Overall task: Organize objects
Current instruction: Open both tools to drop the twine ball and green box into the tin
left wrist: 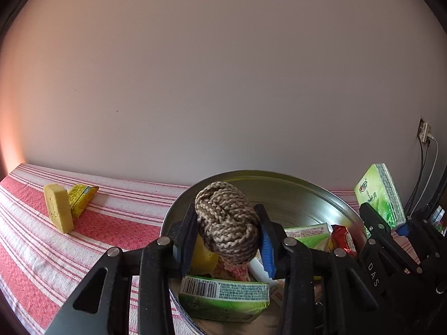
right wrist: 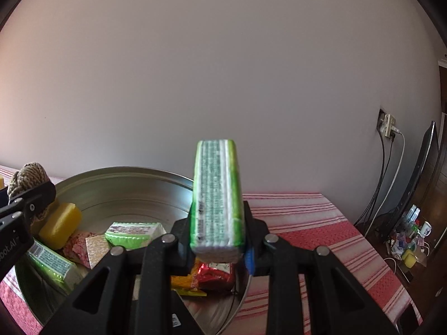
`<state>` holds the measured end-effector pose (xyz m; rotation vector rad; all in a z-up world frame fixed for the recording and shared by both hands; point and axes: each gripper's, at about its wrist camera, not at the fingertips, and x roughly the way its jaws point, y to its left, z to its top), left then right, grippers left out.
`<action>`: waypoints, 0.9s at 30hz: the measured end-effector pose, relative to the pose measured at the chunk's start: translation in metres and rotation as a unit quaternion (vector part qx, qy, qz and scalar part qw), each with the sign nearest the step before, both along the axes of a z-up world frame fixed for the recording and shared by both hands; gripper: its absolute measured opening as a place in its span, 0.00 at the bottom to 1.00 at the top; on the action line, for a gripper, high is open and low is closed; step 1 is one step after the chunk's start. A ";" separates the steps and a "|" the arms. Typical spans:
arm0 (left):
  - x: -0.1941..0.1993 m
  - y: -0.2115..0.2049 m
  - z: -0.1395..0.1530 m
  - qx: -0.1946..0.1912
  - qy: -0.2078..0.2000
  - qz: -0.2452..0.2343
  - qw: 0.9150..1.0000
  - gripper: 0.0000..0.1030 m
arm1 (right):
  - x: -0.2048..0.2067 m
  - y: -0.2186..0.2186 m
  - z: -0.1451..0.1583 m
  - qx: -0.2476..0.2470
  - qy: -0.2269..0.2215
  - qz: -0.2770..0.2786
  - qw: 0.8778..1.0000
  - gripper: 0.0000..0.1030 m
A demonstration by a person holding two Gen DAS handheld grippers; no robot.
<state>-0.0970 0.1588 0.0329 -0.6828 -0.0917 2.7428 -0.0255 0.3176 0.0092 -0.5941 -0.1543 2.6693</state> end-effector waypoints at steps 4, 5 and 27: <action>-0.009 0.009 -0.005 -0.016 -0.004 0.004 1.000 0.40 | -0.010 0.004 -0.011 0.001 -0.021 0.004 1.000 0.26; -0.011 0.010 -0.007 -0.019 -0.006 0.006 1.000 0.40 | -0.010 0.002 -0.014 -0.003 -0.025 0.005 1.000 0.26; 0.023 -0.027 0.002 -0.015 0.074 0.027 0.997 0.99 | 0.029 -0.041 -0.007 0.051 0.058 0.056 0.995 1.00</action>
